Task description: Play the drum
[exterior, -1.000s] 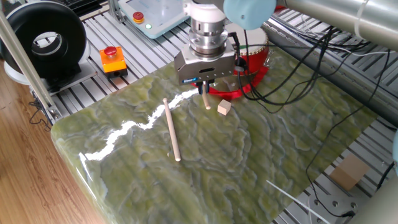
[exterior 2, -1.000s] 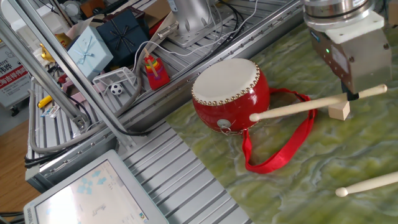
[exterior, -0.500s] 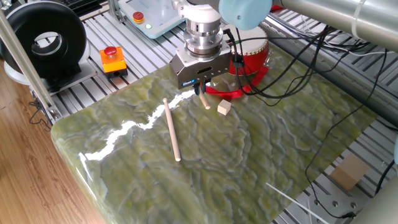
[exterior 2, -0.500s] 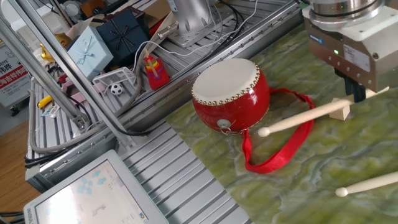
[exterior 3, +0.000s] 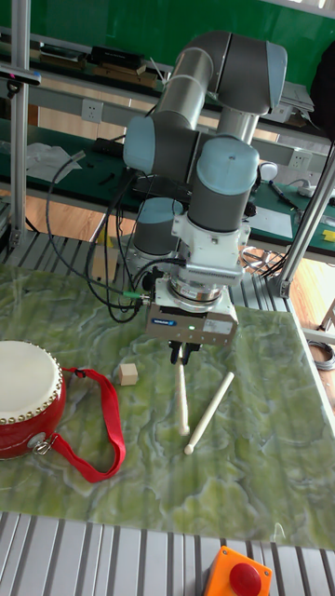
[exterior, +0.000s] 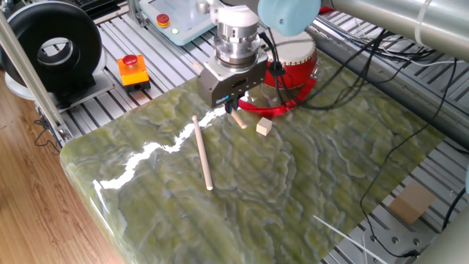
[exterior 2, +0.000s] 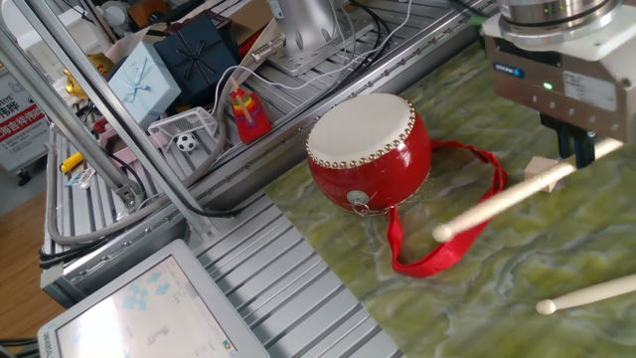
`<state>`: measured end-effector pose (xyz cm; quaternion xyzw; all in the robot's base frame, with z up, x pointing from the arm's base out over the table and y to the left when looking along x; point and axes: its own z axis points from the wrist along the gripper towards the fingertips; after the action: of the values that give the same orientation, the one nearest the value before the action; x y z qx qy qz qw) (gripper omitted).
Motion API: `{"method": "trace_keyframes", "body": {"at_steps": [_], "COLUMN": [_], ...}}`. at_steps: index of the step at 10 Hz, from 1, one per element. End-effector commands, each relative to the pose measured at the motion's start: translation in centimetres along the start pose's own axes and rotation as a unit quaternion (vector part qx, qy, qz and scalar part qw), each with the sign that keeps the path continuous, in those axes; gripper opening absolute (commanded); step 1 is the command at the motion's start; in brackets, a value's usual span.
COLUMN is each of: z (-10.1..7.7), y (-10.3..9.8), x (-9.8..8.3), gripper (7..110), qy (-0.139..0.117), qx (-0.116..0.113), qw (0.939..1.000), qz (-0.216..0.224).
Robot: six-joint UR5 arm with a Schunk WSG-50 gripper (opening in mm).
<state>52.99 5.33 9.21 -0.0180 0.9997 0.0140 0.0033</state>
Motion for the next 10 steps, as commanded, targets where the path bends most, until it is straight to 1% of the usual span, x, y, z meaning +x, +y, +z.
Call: {"method": "trace_keyframes", "body": {"at_steps": [1, 2, 3, 6, 8, 10], "z": [-0.2, -0.2, -0.2, -0.1, -0.1, -0.2], "y": [1.1, 0.9, 0.3, 0.0, 0.1, 1.0], "x": [-1.1, -1.1, -1.0, -0.7, -0.7, -0.7], "gripper": [7, 7, 7, 7, 7, 7], "qy": [-0.024, -0.023, -0.02, -0.014, -0.014, -0.016], "qx": [-0.021, -0.015, -0.003, 0.001, -0.002, -0.018], "qw": [0.9901, 0.9898, 0.9902, 0.9918, 0.992, 0.9923], "qz": [-0.137, -0.139, -0.138, -0.127, -0.125, -0.121]}}
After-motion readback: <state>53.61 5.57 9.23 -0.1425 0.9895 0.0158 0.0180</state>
